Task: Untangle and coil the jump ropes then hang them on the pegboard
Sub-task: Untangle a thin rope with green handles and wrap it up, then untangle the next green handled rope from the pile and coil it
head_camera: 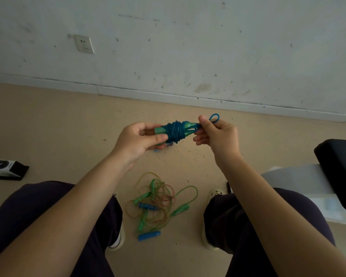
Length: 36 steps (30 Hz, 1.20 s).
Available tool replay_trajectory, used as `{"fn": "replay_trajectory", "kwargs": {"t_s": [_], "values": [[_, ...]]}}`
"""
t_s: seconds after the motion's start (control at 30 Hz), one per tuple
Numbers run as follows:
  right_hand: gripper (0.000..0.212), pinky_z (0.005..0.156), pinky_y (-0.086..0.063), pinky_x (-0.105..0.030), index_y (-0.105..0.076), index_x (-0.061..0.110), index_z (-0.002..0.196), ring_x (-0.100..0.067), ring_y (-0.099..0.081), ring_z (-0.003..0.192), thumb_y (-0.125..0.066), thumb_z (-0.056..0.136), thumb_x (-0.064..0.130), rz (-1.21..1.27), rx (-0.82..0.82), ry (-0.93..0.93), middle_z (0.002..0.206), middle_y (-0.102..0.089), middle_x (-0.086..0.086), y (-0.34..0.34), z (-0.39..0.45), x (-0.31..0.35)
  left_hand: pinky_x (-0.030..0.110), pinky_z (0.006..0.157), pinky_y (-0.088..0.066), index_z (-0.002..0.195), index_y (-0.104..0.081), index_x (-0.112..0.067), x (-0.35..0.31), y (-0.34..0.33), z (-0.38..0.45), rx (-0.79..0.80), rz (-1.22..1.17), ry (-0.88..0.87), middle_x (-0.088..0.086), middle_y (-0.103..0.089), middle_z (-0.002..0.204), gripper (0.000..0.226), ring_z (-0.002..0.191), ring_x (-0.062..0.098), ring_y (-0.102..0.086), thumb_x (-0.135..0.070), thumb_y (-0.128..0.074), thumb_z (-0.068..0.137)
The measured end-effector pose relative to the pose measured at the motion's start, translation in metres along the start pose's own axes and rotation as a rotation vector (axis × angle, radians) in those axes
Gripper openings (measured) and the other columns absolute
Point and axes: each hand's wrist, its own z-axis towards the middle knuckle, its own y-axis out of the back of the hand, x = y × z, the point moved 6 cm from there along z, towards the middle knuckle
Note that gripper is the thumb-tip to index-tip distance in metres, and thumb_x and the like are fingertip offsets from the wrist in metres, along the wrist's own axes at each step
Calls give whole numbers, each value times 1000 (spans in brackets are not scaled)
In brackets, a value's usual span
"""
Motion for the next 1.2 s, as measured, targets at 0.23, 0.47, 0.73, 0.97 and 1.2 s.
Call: {"fn": "replay_trajectory", "kwargs": {"t_s": [0.23, 0.47, 0.73, 0.97, 1.2], "values": [[30, 50, -53, -26, -67, 2, 77, -19, -63, 51, -66, 94, 27, 90, -13, -55, 61, -66, -8, 2, -1, -4, 28, 61, -61, 93, -69, -11, -10, -1, -1, -86, 154, -160, 4, -77, 80, 25, 68, 26, -76, -8, -86, 74], [30, 46, -49, -23, -64, 3, 76, -16, -60, 48, -65, 94, 27, 161, 42, -136, 59, -63, -7, -8, 4, -10, 25, 47, -55, 85, -68, -12, -27, 2, -9, -128, 384, -256, 1, -73, 70, 17, 53, 19, -70, -19, -83, 81], [26, 45, -51, -26, -66, 5, 79, -19, -62, 49, -71, 90, 28, 2, 34, -211, 64, -66, -10, -40, 76, -72, 29, 56, -59, 98, -64, -10, 28, 28, 68, -170, 365, 78, 8, -72, 85, 19, 56, 16, -69, -18, -78, 88], [18, 54, -57, -30, -66, 9, 94, -31, -73, 68, -70, 91, 27, -45, 138, -607, 91, -71, -12, -48, 115, -269, 29, 61, -61, 101, -63, -13, 233, 57, 127, -262, 244, 558, 11, -70, 95, 21, 63, 20, -69, -18, -79, 87], [32, 58, -58, -31, -56, 10, 107, -27, -73, 69, -73, 88, 30, -139, 123, -664, 97, -70, -17, -63, 182, -378, 25, 59, -59, 100, -65, -18, 345, 69, 209, -298, 312, 605, 1, -69, 89, 21, 64, 14, -69, -28, -78, 87]]}}
